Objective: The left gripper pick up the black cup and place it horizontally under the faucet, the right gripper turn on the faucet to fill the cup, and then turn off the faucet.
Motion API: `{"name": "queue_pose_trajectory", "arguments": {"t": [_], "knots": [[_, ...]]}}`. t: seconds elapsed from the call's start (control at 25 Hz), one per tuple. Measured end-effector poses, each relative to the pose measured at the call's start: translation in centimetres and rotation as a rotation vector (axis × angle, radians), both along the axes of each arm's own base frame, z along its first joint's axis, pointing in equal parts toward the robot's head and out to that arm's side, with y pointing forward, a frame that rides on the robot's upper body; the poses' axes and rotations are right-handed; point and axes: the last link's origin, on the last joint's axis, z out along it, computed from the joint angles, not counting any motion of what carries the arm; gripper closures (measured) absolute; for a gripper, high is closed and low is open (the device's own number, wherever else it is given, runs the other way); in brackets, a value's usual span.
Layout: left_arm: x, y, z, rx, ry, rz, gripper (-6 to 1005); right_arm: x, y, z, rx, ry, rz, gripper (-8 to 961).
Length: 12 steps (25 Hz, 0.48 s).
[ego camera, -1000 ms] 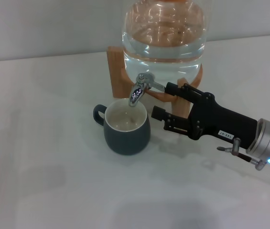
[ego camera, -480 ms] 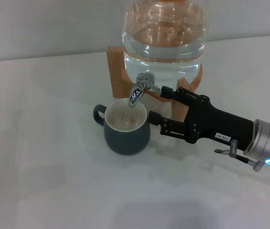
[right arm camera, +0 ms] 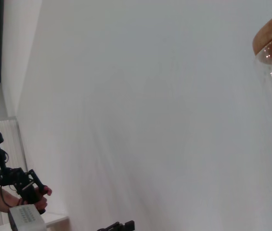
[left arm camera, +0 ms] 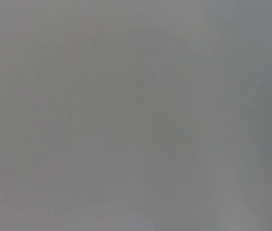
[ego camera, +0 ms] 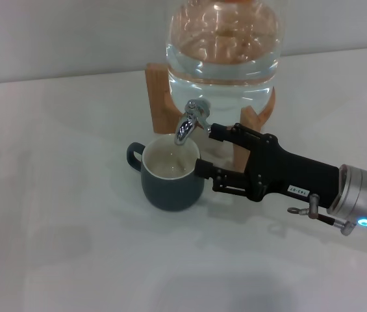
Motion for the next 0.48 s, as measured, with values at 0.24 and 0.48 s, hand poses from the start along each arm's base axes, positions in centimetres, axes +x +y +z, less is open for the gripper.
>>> {"name": "queue_pose_trajectory", "arguments": {"t": [0.24, 0.48], "knots": [[0.0, 0.0, 0.01, 0.0, 0.0, 0.0, 107, -0.29, 0.01, 0.01, -0.015, 0.002, 0.018, 111], [-0.01, 0.0, 0.01, 0.001, 0.0, 0.0, 109, -0.44, 0.01, 0.05, -0.018, 0.006, 0.026, 111]]}}
